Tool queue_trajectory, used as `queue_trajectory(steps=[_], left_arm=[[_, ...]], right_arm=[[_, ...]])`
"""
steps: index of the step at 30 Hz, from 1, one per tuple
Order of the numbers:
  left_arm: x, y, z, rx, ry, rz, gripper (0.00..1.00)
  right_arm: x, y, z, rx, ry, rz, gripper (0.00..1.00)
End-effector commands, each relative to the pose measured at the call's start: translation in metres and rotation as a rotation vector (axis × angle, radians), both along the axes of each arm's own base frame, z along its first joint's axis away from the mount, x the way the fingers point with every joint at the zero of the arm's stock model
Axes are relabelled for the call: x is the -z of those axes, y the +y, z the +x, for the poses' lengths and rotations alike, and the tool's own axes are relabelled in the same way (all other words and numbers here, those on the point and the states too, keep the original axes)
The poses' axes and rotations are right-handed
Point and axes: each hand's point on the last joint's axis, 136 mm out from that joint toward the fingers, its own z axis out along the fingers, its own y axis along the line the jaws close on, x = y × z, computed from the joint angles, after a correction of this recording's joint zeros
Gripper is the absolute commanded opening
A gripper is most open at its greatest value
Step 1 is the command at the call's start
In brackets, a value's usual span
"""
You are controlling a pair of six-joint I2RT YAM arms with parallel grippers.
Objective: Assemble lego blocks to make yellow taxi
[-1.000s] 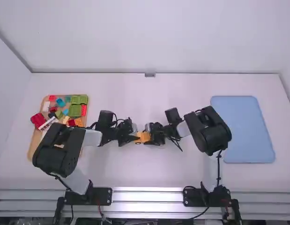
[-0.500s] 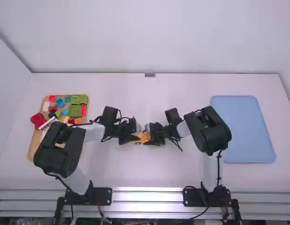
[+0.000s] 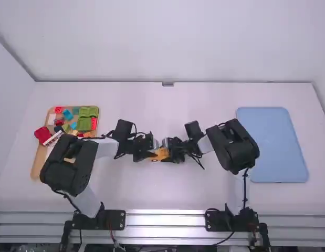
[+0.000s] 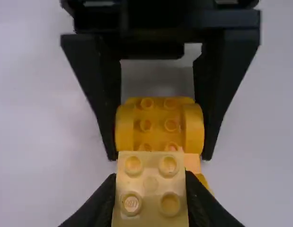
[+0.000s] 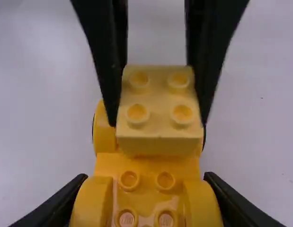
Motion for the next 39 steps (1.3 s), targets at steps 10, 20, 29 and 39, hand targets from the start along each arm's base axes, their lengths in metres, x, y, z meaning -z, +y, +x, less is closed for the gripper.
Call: queue_trajectory(steps=[10, 20, 29, 39], left_arm=[[0.010, 0.002, -0.009, 0.001, 0.049, 0.006, 0.24], [0.007, 0.002, -0.010, 0.000, 0.098, 0.021, 0.23], [0.010, 0.005, -0.004, -0.015, 0.066, 0.045, 0.18], [0.003, 0.001, 0.005, -0.047, 0.057, 0.008, 0.18]], right_arm=[[0.002, 0.001, 0.003, 0.003, 0.004, -0.006, 0.55], [0.002, 0.002, 0.003, 0.002, 0.003, -0.006, 0.55], [0.003, 0.002, 0.002, 0.001, 0.007, -0.007, 0.55], [0.003, 0.002, 0.001, -0.001, 0.004, -0.007, 0.56]])
